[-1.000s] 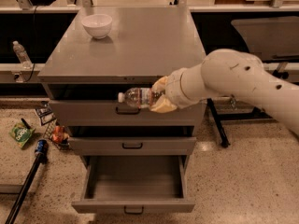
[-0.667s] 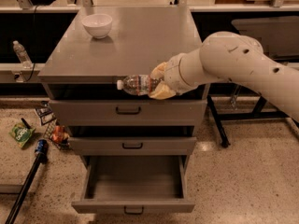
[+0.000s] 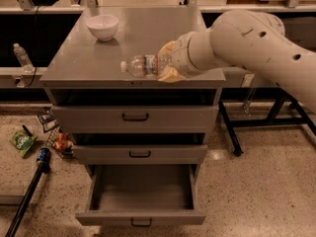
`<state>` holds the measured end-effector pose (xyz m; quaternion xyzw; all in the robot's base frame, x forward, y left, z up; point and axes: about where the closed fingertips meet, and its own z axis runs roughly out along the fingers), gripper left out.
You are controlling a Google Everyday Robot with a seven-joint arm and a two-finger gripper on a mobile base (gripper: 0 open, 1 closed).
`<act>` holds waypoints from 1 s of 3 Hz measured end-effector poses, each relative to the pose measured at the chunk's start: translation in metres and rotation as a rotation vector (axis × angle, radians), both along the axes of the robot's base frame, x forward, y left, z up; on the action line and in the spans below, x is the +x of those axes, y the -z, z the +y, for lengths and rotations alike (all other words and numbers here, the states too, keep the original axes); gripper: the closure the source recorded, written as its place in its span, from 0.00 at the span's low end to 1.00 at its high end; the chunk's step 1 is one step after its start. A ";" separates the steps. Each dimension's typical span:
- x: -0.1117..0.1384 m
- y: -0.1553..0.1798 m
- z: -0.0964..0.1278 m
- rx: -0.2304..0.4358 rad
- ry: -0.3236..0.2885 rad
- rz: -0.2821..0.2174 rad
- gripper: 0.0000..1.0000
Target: Pick water bottle from bottom drawer and place on counter
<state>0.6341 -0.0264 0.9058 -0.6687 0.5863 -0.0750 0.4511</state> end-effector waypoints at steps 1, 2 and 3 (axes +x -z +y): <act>0.023 -0.016 0.008 -0.011 -0.012 -0.053 1.00; 0.063 -0.028 0.024 -0.010 -0.030 -0.091 1.00; 0.094 -0.034 0.043 0.008 -0.055 -0.092 1.00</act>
Offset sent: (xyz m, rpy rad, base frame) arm 0.1140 0.0449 0.0472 -0.0066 -0.1452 0.0509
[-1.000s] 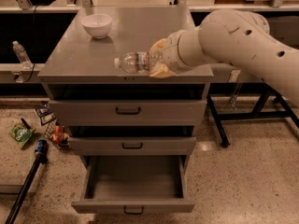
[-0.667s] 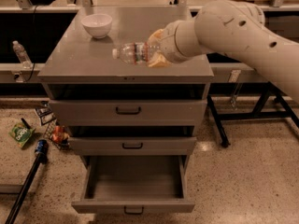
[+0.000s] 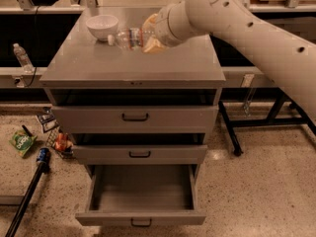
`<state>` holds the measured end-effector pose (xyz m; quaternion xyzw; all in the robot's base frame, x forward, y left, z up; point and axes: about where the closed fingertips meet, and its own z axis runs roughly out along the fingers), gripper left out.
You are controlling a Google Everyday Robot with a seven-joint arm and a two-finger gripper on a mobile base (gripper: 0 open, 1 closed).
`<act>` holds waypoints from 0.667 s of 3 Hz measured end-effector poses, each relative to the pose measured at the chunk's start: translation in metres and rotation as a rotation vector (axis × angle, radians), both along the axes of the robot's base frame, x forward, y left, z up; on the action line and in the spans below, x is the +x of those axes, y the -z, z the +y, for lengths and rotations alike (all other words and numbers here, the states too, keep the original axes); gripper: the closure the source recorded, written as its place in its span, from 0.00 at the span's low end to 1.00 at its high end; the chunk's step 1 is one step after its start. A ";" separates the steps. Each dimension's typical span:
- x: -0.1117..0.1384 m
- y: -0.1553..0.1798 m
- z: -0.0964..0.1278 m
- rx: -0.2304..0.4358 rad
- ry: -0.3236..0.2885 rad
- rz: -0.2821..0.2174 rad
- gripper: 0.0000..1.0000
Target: Pick water bottle from bottom drawer and place on counter
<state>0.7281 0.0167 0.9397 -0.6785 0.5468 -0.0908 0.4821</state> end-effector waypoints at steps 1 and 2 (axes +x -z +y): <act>0.030 0.009 0.010 0.036 -0.019 0.064 1.00; 0.049 0.023 0.012 0.068 -0.018 0.146 1.00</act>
Offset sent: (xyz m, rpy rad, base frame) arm 0.0738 0.0084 -0.0374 0.1130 0.2604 0.0049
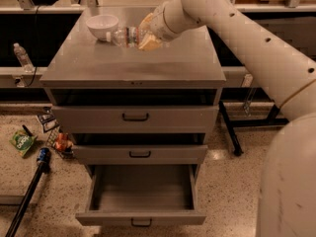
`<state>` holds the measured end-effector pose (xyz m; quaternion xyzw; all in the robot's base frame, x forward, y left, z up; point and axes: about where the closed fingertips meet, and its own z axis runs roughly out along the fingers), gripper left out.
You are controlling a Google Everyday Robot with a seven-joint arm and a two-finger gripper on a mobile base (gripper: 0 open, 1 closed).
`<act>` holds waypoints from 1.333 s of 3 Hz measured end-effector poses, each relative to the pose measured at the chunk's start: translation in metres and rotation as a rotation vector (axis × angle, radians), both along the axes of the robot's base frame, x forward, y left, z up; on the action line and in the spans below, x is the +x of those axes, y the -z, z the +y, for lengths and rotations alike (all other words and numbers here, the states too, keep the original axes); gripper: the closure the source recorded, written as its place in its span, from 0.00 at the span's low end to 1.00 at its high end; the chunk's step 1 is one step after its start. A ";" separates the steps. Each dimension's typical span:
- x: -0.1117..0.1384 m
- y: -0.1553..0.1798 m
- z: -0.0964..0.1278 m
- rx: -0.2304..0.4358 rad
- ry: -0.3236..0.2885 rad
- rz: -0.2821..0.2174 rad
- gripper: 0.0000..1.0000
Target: Pick water bottle from bottom drawer and place on counter
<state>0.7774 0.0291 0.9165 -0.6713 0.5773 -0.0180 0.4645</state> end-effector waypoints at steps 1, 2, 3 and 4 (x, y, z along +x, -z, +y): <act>0.014 0.019 -0.004 0.018 0.022 0.094 1.00; 0.025 0.036 -0.010 0.022 0.046 0.181 1.00; 0.036 0.049 -0.016 0.031 0.084 0.252 0.82; 0.045 0.058 -0.018 0.030 0.109 0.298 0.59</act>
Offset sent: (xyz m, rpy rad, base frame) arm 0.0432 -0.0250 -0.0487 0.0279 0.2830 -0.0836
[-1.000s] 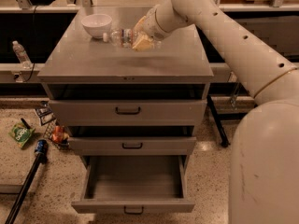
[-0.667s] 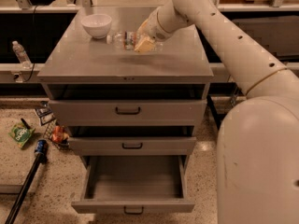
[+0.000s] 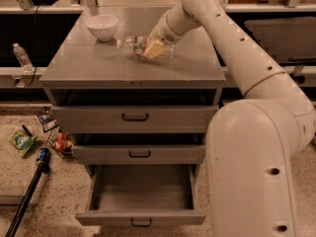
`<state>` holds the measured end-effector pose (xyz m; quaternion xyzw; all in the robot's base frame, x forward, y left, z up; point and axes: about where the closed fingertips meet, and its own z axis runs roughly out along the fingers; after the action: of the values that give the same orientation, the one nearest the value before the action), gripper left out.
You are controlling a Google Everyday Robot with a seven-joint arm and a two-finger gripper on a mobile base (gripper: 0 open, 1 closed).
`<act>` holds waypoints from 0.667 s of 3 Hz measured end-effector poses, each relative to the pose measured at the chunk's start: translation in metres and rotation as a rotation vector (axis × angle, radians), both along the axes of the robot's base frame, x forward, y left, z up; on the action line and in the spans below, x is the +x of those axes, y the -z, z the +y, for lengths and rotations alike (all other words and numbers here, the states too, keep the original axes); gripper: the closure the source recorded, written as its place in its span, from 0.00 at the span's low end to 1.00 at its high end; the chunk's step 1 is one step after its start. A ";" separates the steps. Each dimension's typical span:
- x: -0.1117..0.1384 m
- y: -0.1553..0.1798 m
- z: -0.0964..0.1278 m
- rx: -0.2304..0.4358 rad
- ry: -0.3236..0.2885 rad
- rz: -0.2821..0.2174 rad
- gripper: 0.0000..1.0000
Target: Pick water bottle from bottom drawer and place on counter
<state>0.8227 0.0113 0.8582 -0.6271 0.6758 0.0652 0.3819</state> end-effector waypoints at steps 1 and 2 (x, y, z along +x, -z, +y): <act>0.006 0.006 -0.001 -0.002 0.015 0.027 0.35; 0.010 0.010 -0.002 -0.002 0.022 0.043 0.12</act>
Offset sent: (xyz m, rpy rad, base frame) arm 0.0196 -0.0104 -0.0039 0.0002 0.0529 -0.0393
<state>0.8327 0.0096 0.8481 -0.6183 0.6909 0.0739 0.3673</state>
